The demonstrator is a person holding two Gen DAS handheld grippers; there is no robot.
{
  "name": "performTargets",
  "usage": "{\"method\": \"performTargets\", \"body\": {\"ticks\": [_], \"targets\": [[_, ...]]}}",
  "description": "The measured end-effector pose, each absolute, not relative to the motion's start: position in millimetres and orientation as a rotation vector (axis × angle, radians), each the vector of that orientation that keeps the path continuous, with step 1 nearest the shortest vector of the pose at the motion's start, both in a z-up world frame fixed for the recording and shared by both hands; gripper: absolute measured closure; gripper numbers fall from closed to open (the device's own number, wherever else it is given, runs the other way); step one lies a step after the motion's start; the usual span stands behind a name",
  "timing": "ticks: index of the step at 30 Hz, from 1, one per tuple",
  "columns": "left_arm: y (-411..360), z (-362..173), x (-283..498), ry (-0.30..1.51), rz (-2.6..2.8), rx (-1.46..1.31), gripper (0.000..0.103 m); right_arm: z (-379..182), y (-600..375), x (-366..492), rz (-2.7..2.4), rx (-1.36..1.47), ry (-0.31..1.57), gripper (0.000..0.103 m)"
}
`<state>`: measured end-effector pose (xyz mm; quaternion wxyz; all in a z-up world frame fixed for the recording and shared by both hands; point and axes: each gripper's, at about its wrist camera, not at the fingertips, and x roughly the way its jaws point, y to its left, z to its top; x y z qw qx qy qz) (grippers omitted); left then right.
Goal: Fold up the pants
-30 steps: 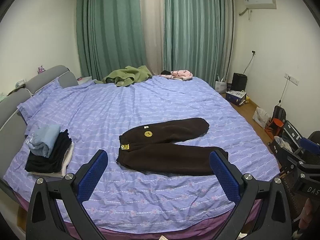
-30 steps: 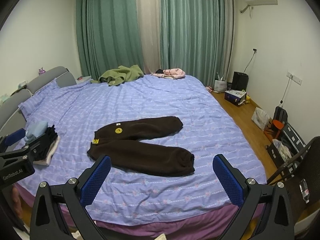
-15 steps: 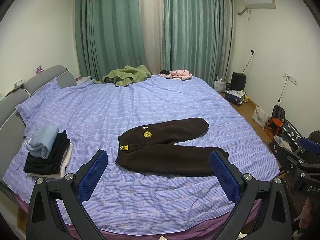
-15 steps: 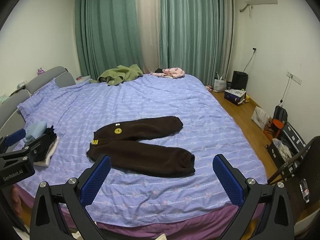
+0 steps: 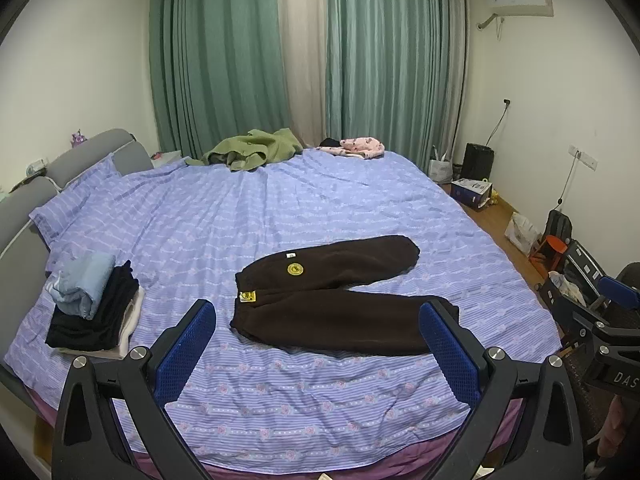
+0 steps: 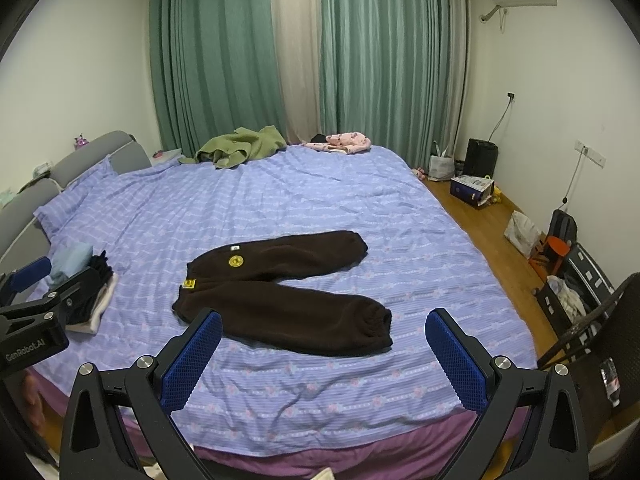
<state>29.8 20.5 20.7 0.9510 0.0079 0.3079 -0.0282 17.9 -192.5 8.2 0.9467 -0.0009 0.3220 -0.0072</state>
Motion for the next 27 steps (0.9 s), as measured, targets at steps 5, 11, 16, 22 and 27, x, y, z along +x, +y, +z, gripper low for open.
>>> {"method": "performTargets", "body": {"ticks": [5,11,16,22,27], "targets": [[17.1,16.3,41.1,0.643,-0.057,0.022,0.000,3.1,-194.7,26.3,-0.010,0.003,0.674,0.000],[16.1,3.9,57.6,0.677,-0.048,0.023,0.000,-5.4,-196.6,42.0,0.002,0.013,0.710,0.000],[9.9,-7.6,77.8,0.692,-0.036,0.047,0.000,-16.8,-205.8,63.8,0.002,0.042,0.746,0.000],[-5.4,-35.8,111.7,0.694,-0.044,0.076,0.000,-42.3,-221.0,103.3,0.001,0.057,0.779,0.000],[-27.3,-74.9,149.5,0.758,-0.063,0.072,0.000,-77.7,-240.5,142.0,-0.006,0.050,0.830,0.007]]}}
